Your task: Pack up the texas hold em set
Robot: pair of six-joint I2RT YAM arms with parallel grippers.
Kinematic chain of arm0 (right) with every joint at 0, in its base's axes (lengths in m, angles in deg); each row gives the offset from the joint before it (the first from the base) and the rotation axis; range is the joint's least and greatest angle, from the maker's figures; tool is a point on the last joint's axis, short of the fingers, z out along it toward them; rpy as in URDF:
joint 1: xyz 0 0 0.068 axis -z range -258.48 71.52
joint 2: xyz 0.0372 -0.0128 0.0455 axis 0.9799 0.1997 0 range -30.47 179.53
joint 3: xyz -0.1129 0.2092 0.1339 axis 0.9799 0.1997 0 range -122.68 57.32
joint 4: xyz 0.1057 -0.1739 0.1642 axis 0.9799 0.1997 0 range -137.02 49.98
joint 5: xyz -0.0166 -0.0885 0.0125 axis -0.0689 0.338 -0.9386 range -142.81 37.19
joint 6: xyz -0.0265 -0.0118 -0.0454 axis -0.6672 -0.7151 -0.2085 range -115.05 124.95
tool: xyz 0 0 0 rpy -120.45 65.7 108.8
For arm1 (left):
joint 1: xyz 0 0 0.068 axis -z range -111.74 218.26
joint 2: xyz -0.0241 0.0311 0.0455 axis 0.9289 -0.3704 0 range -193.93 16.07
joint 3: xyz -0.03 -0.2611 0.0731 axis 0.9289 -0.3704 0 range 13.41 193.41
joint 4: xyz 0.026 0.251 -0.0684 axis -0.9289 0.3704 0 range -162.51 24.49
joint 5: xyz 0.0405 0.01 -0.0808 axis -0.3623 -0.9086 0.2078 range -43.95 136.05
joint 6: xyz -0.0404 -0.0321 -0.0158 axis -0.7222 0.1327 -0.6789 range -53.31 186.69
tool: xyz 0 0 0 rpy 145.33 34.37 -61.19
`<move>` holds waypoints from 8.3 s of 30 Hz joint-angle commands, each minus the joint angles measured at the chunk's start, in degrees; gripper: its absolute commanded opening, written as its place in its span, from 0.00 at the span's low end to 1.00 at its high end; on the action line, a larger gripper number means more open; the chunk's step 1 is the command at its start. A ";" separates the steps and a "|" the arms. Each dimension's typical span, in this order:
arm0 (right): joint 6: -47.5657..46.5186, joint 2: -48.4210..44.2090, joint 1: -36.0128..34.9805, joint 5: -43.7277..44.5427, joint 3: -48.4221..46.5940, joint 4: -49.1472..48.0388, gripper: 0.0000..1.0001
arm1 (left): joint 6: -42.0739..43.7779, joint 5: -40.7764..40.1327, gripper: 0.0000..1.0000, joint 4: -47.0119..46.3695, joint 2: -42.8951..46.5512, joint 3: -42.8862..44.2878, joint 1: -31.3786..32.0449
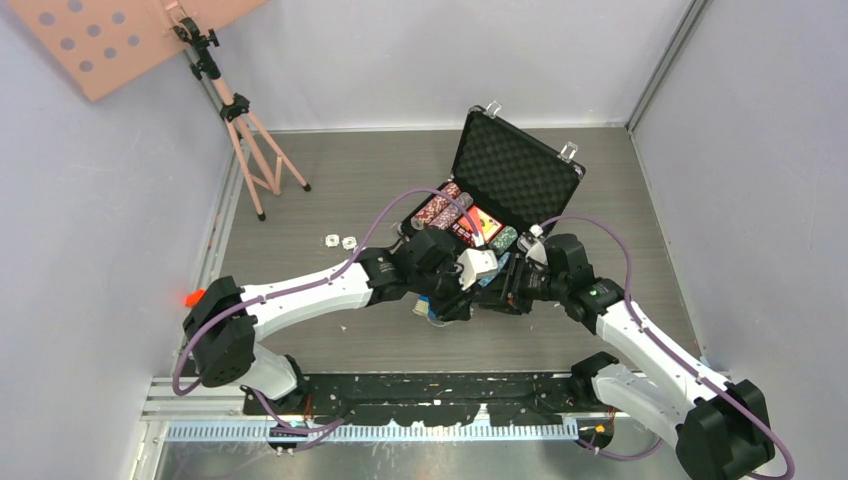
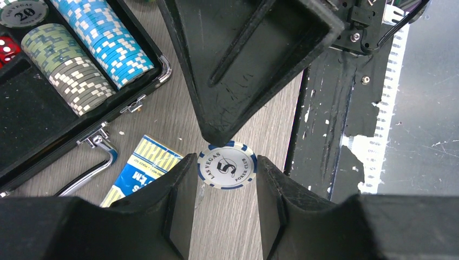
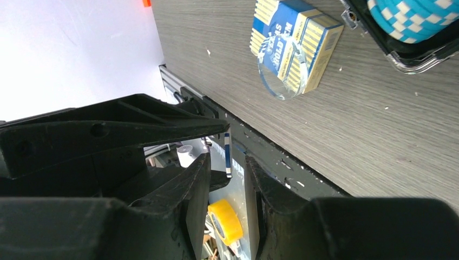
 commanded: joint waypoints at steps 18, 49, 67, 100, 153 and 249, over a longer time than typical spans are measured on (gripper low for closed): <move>-3.01 3.30 -0.07 -6.49 -1.42 -2.09 0.35 | 2.43 4.31 0.22 -2.96 -1.16 3.47 0.12; -51.86 7.91 -0.09 44.45 -18.63 8.00 0.01 | -16.06 -25.04 1.00 -10.57 16.88 -12.33 -5.68; -63.35 31.96 -0.01 52.11 -25.95 1.28 0.01 | -23.02 -32.95 1.00 -9.17 25.38 -19.36 -14.22; -48.27 23.38 -0.09 53.30 -29.77 9.76 0.58 | -27.16 -37.88 1.00 -1.49 15.58 -13.35 -22.22; -33.77 5.48 -0.04 47.05 -27.54 18.75 0.78 | -23.13 -18.64 0.26 21.30 -20.81 13.93 -33.27; -33.88 6.00 -0.09 44.19 -29.59 21.64 0.78 | -13.41 -19.02 0.90 16.06 -18.10 13.12 -29.46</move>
